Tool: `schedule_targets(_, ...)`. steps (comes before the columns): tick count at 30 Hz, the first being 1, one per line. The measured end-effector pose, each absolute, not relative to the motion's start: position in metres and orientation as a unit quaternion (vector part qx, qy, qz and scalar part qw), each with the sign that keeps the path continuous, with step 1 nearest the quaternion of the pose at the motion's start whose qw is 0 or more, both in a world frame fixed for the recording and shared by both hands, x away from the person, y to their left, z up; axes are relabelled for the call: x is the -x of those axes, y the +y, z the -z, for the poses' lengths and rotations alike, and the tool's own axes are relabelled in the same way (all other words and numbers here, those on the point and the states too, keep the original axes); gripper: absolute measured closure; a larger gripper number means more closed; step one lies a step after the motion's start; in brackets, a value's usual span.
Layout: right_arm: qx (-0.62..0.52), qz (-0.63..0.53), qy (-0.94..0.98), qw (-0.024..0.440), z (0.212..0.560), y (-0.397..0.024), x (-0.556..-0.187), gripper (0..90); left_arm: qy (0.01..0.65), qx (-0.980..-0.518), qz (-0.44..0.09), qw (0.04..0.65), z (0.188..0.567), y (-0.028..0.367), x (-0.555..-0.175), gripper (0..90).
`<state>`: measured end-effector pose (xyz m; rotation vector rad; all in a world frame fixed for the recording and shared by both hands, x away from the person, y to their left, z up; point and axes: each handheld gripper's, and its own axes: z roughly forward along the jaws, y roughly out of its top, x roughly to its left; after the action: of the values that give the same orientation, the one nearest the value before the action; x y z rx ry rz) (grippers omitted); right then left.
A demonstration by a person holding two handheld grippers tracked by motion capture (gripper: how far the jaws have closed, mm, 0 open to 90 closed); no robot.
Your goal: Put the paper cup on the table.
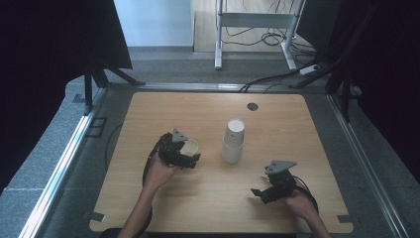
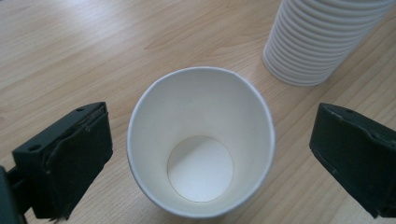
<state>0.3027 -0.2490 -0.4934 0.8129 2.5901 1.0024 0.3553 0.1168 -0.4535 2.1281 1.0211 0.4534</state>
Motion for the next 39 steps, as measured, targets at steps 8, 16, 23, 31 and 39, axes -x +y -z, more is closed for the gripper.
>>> schedule_targets(8, -0.283, -0.352, 0.883, 0.126, 0.49, -0.251, -0.303, 1.2, 0.388, -0.828, -0.183, 0.36, 0.446, 0.116, -0.346, 0.0)
schedule_targets(16, -0.295, -0.372, 0.872, 0.118, 0.485, -0.255, -0.304, 0.8, 0.381, -0.831, -0.191, 0.359, 0.44, 0.116, -0.338, 0.0)
schedule_targets(23, -0.301, -0.385, 0.865, 0.116, 0.48, -0.257, -0.304, 0.1, 0.377, -0.831, -0.195, 0.36, 0.435, 0.117, -0.331, 0.0)
schedule_targets(31, -0.304, -0.386, 0.863, 0.119, 0.478, -0.261, -0.302, 0.0, 0.372, -0.83, -0.187, 0.371, 0.428, 0.12, -0.32, 0.0)
schedule_targets(39, -0.303, -0.39, 0.861, 0.121, 0.476, -0.264, -0.299, 0.0, 0.371, -0.829, -0.178, 0.379, 0.425, 0.126, -0.305, 0.0)
